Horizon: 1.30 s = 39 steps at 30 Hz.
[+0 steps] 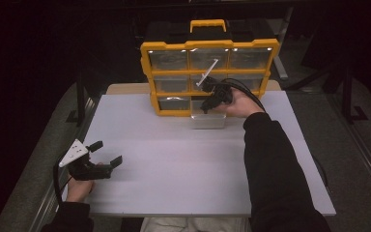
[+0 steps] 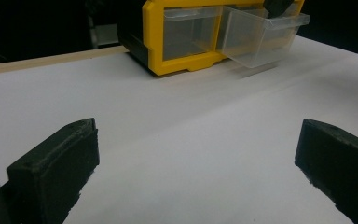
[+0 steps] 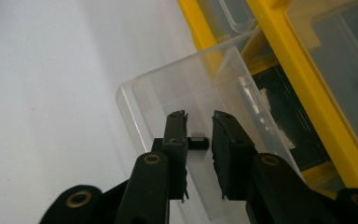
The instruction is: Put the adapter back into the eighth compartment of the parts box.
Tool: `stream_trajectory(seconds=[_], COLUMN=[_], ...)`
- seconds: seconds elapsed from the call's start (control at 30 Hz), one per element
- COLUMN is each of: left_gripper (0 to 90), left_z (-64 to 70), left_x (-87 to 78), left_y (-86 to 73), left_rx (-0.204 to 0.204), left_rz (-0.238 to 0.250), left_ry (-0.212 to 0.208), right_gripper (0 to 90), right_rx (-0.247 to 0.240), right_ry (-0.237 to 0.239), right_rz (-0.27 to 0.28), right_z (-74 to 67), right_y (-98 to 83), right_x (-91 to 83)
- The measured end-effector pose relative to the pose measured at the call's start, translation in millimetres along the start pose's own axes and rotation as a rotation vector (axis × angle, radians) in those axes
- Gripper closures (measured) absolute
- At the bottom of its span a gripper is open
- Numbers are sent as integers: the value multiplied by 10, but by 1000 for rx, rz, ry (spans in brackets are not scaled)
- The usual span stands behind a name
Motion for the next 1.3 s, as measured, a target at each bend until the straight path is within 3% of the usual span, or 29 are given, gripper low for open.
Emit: stream_trajectory(seconds=[0.27, 0.47, 0.67, 0.83, 1.13, 1.3], left_gripper=[0, 0, 0, 0, 0, 0], left_z=[-7, -7, -3, 1, 11, 16], left_x=[-15, -22, -22, -21, -14, -4], left_y=[0, 1, 2, 1, 0, -3], left_rx=[-7, -12, -8, -9, -9, -7], left_rz=[5, 9, 8, 7, 4, 0], left_ry=[4, 4, 2, -1, -1, -3], right_gripper=[653, 507, 359, 204, 116, 5], right_rx=[2, 33, 44, 81, 127, 158], right_ry=[-12, -17, -45, -79, -73, -75], right_rz=[13, 20, 24, 18, 81, 115], right_z=[-23, -37, -51, -33, -17, 9], right_y=[13, 3, -28, -91, -231, -333], right_x=[-59, -125, -187, -245, -399, -466])
Point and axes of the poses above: each handheld gripper's, and its own axes: x roughly forward along the jaws, y roughly out of its top, z roughly to its right, the point moved 6 cm from there along x, roughly forward along the jaws, and after that the axes turned 8 degrees about x, right-handed, at the moved point
